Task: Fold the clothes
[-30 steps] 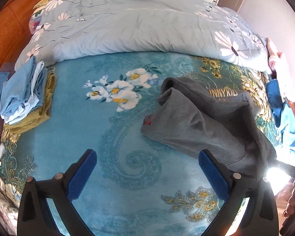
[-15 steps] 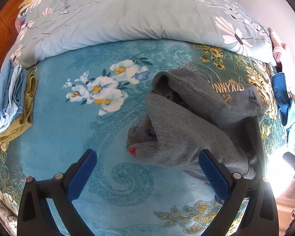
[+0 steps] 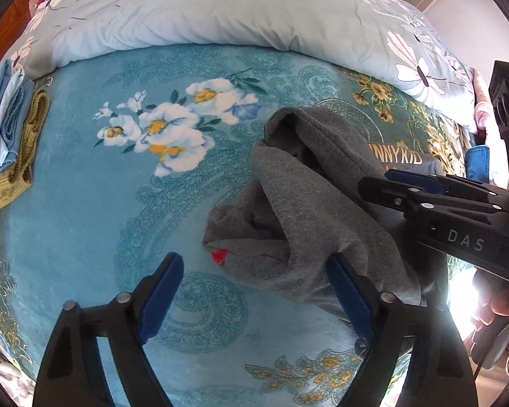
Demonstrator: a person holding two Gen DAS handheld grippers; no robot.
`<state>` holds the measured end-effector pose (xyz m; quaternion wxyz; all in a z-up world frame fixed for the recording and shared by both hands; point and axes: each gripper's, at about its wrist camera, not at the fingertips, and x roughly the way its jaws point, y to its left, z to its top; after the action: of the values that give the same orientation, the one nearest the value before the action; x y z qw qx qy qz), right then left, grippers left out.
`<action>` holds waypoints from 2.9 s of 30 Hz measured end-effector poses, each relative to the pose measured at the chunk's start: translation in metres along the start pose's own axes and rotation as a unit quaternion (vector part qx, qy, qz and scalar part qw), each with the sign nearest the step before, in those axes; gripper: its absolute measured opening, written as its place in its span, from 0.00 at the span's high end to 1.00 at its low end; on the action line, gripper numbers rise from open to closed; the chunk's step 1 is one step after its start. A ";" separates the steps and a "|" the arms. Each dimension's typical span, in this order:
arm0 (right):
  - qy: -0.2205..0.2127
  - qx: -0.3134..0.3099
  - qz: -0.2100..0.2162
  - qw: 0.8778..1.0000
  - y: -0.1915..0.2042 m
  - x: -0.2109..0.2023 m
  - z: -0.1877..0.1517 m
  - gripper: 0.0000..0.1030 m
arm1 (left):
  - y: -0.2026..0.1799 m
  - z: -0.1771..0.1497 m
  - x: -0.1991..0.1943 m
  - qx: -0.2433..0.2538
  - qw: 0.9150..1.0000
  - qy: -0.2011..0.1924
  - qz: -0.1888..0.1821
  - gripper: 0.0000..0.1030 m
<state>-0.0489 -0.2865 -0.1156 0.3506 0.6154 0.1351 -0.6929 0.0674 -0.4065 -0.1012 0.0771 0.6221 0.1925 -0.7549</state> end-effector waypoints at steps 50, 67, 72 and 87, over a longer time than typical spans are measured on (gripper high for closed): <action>-0.028 0.467 -0.112 0.876 -0.140 -0.113 -0.339 0.95 | 0.071 -0.006 -0.057 -0.003 0.998 -0.030 0.052 0.83; -0.099 0.380 -0.187 0.901 -0.106 -0.204 -0.261 0.46 | 0.065 -0.021 -0.096 0.021 0.994 -0.096 0.050 0.42; -0.157 0.341 -0.194 0.906 -0.090 -0.232 -0.223 0.30 | 0.075 -0.027 -0.118 -0.004 0.991 -0.131 0.010 0.25; -0.151 0.263 -0.056 0.951 -0.128 -0.158 -0.099 0.02 | 0.064 -0.014 -0.102 -0.033 0.991 -0.126 0.019 0.14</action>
<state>-0.0580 -0.0825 -0.0176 0.1534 0.5651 -0.0728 -0.8073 0.1246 -0.4725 -0.0173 0.1356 0.5230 0.1939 -0.8188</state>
